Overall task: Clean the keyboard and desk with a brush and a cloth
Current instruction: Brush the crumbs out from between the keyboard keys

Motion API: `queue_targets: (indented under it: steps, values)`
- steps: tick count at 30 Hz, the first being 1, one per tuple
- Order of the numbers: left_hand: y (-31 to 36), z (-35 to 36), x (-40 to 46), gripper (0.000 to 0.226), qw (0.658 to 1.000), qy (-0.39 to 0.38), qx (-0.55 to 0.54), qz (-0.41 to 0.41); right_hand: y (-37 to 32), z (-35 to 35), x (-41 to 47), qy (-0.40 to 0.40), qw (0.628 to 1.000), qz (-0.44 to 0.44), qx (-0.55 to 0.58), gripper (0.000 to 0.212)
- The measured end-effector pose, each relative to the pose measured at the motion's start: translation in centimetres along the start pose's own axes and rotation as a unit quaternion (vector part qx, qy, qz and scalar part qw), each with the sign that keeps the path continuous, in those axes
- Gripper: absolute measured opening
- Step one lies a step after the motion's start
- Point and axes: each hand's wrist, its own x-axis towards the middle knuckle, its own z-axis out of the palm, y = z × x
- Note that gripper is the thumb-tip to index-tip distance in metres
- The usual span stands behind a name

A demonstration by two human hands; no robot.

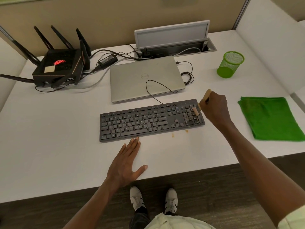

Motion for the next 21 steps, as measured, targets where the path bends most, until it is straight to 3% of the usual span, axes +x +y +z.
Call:
queue_targets:
  steps: [4, 9, 13, 16, 21]
  values:
    - [-0.1, 0.1, 0.0, 0.093, 1.0, 0.0, 0.001, -0.001, 0.0, -0.9, -0.5, -0.009, 0.999, 0.015, -0.028, 0.03]
    - [-0.1, 0.0, 0.0, 0.094, 1.0, -0.001, 0.0, -0.001, -0.6, -0.3, 0.1, 0.034, 0.999, 0.004, 0.031, 0.02]
    - [-0.1, 0.1, 0.0, 0.093, 1.0, 0.0, -0.004, -0.002, -0.4, 0.0, -0.2, 0.005, 1.0, -0.011, -0.014, 0.016]
    - [-0.1, 0.1, -0.1, 0.094, 1.0, -0.001, -0.001, 0.0, -0.3, -0.8, -0.9, -0.022, 0.998, 0.001, -0.051, 0.027]
    - [-0.1, 0.1, 0.0, 0.095, 1.0, -0.004, 0.006, -0.002, -0.2, -1.0, 0.0, 0.024, 0.999, 0.024, 0.023, 0.021]
